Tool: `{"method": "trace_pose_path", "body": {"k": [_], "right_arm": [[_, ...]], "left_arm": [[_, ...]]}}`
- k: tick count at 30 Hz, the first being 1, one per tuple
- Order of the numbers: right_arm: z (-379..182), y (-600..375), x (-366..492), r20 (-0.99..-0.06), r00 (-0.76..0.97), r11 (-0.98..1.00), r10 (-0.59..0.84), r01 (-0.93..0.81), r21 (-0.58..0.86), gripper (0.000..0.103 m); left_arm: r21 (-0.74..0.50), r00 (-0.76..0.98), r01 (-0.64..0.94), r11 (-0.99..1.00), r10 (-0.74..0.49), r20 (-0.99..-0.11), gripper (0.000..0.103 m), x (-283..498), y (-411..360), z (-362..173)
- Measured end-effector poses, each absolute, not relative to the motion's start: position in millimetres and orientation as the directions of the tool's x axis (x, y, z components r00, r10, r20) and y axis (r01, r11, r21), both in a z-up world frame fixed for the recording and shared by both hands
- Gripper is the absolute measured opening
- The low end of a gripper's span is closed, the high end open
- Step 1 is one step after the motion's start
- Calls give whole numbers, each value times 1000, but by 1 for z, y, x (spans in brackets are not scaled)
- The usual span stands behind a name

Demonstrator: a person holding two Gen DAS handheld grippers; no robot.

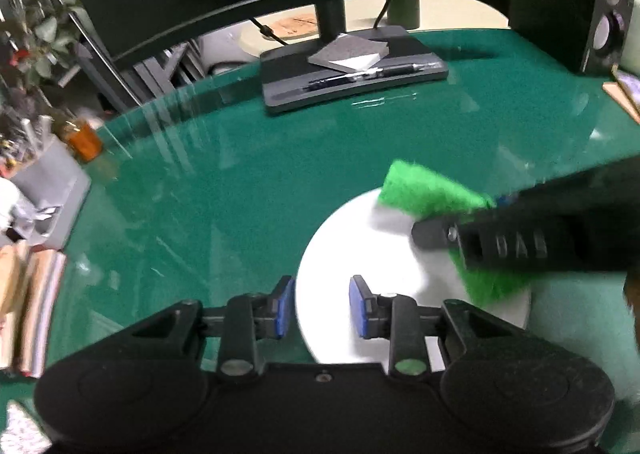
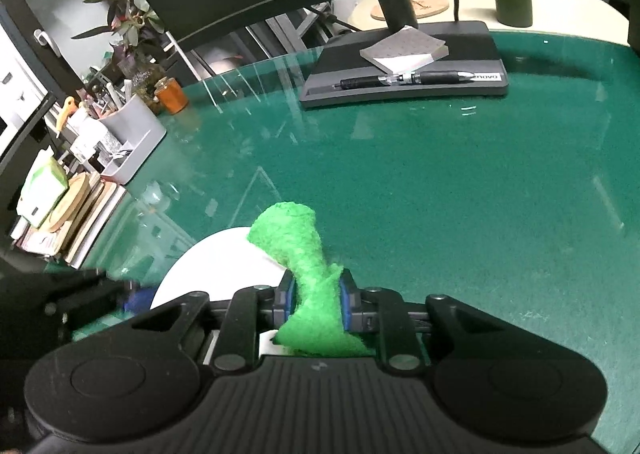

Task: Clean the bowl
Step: 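Hold the bowl with the left gripper while the right gripper sweeps the cloth across the bowl, then hold the bowl with the left gripper while the right gripper rubs the cloth over the rim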

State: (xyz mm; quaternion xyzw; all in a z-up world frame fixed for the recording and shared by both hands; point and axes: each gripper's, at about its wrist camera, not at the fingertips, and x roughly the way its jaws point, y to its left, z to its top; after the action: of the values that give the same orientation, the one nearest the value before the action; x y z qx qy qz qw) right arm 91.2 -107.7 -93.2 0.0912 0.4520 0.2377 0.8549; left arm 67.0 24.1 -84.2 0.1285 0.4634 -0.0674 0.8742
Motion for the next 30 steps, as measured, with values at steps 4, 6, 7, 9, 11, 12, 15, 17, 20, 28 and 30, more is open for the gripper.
{"method": "trace_pose_path", "body": {"k": [4,6,7,9,11,12,15,17,20,28,30], "right_arm": [[-92,-107,88,-729,484,872,484,-332,359,20],[-92,-108,86,-729,484,872,484,-334,358,20],[-92,-109,86,-730,483,872,484,-334,357,20],[-92,-110,83,-731,482,873,483,-331,358,20],[-92,-111,80,-735,478,874,481,-326,361,20],[-92,-111,78,-737,476,875,480,-321,363,20],[-89,-117,71,-737,469,872,488,-296,389,21],[-87,-120,67,-737,464,870,492,-286,401,24],[-84,-125,60,-736,457,866,499,-271,419,26],[-91,-122,86,-737,488,883,469,-245,400,21],[-93,-118,91,-738,483,882,472,-267,389,21]], "left_arm": [[179,569,234,956,14,-822,35,67,21,-85],[188,575,232,954,21,-818,35,65,20,-86],[190,576,230,954,24,-817,35,64,19,-87],[190,575,230,954,25,-818,35,64,19,-87],[192,577,230,954,24,-816,35,64,19,-87],[194,580,231,954,25,-815,35,63,18,-88],[181,579,219,959,22,-815,35,63,20,-88],[173,578,212,962,19,-816,35,64,21,-88],[174,580,210,962,21,-815,35,63,20,-88],[216,586,221,951,48,-809,32,48,15,-88],[216,585,221,951,49,-810,32,48,15,-87]]}}
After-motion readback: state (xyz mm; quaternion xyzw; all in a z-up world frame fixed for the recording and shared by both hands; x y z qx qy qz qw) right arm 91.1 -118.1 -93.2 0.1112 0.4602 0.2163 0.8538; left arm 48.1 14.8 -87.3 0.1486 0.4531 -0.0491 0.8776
